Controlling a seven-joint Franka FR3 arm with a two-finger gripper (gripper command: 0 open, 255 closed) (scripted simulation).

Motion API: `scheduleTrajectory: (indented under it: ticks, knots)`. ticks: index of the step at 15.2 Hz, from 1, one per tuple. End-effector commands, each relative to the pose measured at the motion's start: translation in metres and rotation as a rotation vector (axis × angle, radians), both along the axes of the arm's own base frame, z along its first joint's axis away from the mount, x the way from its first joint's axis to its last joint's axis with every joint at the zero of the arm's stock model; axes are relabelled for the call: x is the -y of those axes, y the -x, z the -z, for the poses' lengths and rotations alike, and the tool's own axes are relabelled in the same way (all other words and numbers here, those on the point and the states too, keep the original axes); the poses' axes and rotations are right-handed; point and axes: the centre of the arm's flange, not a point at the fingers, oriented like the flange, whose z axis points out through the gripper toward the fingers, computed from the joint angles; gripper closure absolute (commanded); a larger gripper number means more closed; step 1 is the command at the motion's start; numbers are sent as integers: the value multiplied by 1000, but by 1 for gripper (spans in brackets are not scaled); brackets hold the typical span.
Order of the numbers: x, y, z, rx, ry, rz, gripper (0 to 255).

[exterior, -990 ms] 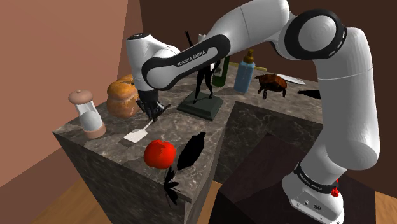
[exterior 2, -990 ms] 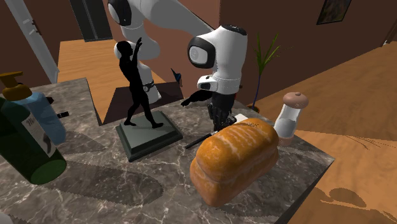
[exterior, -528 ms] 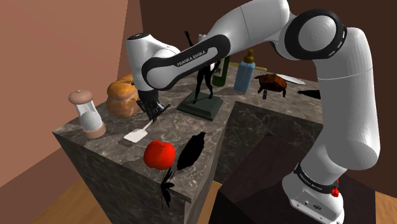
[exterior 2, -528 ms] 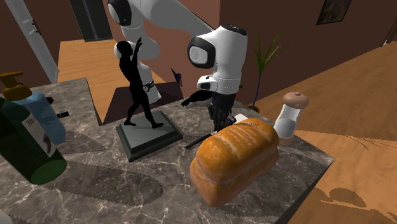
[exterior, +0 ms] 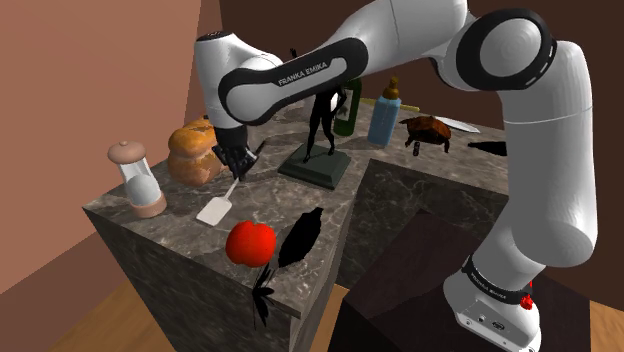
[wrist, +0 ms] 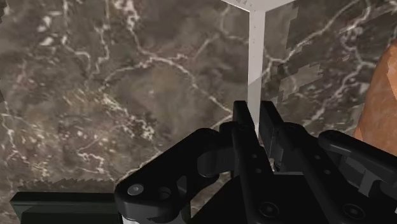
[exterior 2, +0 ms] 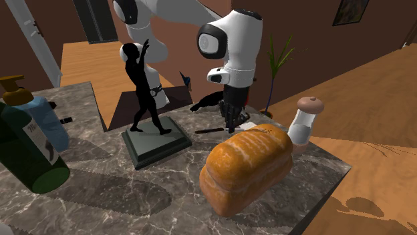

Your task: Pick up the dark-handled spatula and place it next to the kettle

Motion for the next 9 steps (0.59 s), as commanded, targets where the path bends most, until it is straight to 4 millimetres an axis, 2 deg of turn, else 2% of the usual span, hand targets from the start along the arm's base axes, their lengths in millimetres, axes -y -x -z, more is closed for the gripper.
scheduleTrajectory:
  ticks: [1, 9]
  knots:
    - [0, 0, -11, 0, 0, 0, 255]
    - [0, 0, -53, 0, 0, 0, 255]
